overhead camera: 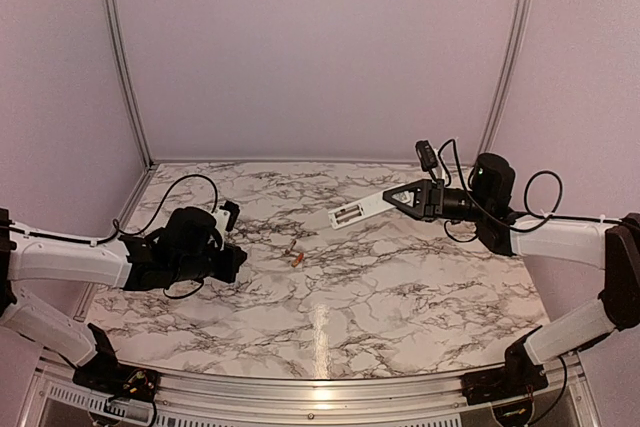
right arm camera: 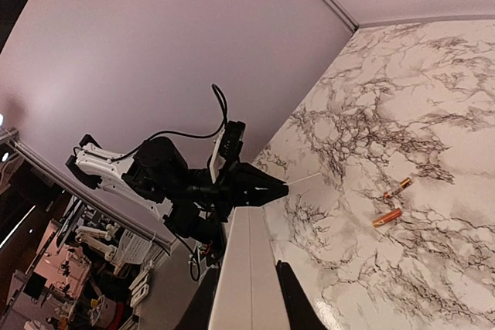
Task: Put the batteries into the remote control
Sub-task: Place the battery cover at the center of the board.
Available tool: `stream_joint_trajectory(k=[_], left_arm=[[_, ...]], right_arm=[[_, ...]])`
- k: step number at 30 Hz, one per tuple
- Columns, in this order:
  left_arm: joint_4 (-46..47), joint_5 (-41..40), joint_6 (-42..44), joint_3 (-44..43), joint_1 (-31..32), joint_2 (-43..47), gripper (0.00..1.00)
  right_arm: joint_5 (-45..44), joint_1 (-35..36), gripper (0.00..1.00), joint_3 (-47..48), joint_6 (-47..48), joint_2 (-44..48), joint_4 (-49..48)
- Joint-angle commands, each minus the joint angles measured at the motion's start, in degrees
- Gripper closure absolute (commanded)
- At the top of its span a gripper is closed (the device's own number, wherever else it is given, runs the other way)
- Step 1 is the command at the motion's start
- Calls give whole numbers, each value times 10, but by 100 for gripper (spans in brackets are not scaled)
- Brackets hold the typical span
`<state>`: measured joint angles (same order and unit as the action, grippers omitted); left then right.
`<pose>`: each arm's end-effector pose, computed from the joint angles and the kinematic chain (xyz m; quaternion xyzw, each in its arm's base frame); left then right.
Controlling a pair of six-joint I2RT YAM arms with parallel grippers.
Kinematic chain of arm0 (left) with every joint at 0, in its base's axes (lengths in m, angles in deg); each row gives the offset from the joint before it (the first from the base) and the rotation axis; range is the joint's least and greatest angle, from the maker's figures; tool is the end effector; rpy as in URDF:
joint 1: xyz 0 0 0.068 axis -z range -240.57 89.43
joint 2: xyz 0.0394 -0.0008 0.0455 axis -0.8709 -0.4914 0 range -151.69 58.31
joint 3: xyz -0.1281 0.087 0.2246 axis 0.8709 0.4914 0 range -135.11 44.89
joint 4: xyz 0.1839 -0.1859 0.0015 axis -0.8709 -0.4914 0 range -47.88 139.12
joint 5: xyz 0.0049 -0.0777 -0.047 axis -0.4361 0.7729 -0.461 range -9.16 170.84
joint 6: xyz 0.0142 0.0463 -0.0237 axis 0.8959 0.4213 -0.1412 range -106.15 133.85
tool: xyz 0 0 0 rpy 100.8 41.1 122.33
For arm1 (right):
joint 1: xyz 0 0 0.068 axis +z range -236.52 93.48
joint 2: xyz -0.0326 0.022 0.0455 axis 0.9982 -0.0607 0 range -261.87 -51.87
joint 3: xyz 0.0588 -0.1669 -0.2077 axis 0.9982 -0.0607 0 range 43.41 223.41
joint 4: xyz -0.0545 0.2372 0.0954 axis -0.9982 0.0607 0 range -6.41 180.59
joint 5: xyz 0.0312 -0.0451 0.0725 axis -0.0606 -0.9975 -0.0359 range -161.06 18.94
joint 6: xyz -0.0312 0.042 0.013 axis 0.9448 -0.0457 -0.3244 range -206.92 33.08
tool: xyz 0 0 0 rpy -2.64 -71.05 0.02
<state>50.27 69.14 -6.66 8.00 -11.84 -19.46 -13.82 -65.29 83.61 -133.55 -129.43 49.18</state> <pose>0.1851 -0.1999 0.1869 0.1775 0.8840 -0.1641 0.4001 0.2570 0.1320 0.2656 -0.1819 0.6934 0.6256 0.3078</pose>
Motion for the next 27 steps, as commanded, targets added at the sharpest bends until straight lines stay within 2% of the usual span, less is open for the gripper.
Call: stream_joint_trajectory(k=[1, 11, 23, 27], left_arm=[[211, 160, -93, 74, -53, 25, 100], [339, 251, -206, 105, -127, -46, 100], [392, 295, -266, 113, -177, -154, 99], [361, 279, -266, 109, -184, -158, 90]], right_arm=[[8, -3, 100, 4, 4, 8, -8], [9, -3, 100, 4, 0, 10, -9], [8, -3, 100, 3, 1, 6, -3], [8, -3, 100, 4, 4, 4, 2]])
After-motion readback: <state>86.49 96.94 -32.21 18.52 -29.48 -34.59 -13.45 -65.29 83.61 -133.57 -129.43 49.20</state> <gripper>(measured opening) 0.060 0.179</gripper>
